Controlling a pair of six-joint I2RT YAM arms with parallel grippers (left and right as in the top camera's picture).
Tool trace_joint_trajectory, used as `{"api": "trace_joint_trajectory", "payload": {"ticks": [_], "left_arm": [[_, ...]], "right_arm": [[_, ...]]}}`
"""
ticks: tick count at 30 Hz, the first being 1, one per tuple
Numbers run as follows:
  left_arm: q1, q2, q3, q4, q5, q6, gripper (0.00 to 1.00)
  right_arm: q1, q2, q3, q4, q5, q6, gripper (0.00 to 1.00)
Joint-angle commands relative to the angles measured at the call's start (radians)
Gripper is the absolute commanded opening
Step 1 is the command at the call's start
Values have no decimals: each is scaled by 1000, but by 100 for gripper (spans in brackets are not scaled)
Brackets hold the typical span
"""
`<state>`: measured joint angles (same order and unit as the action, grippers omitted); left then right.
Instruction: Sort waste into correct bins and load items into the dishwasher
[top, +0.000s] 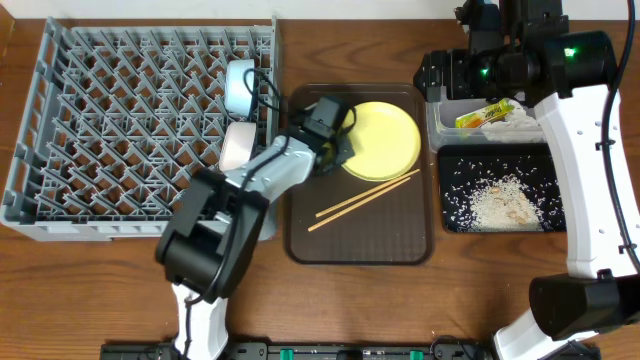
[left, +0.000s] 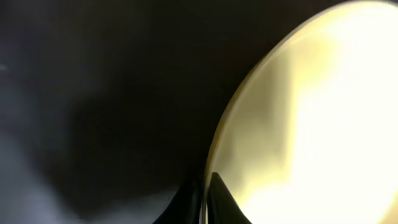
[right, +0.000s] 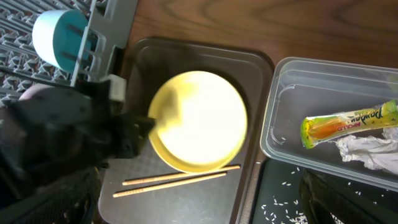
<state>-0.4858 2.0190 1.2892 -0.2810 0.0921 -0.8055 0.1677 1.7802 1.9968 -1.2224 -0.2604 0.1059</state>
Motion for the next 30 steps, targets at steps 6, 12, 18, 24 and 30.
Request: {"api": "trace_joint_trajectory", "payload": {"ticks": [6, 12, 18, 24, 30], "left_arm": [[31, -204, -8, -95, -134, 280, 8], [31, -217, -8, -200, -115, 234, 7], [31, -217, 76, -343, 15, 225, 16], [30, -199, 201, -459, 85, 256, 28], [30, -121, 208, -460, 122, 255, 42]], "right_arm": [[10, 6, 3, -1, 2, 2, 99], [10, 6, 3, -1, 2, 2, 99], [10, 6, 3, -1, 2, 2, 99], [10, 6, 3, -1, 2, 2, 99], [10, 6, 3, -1, 2, 2, 99]]}}
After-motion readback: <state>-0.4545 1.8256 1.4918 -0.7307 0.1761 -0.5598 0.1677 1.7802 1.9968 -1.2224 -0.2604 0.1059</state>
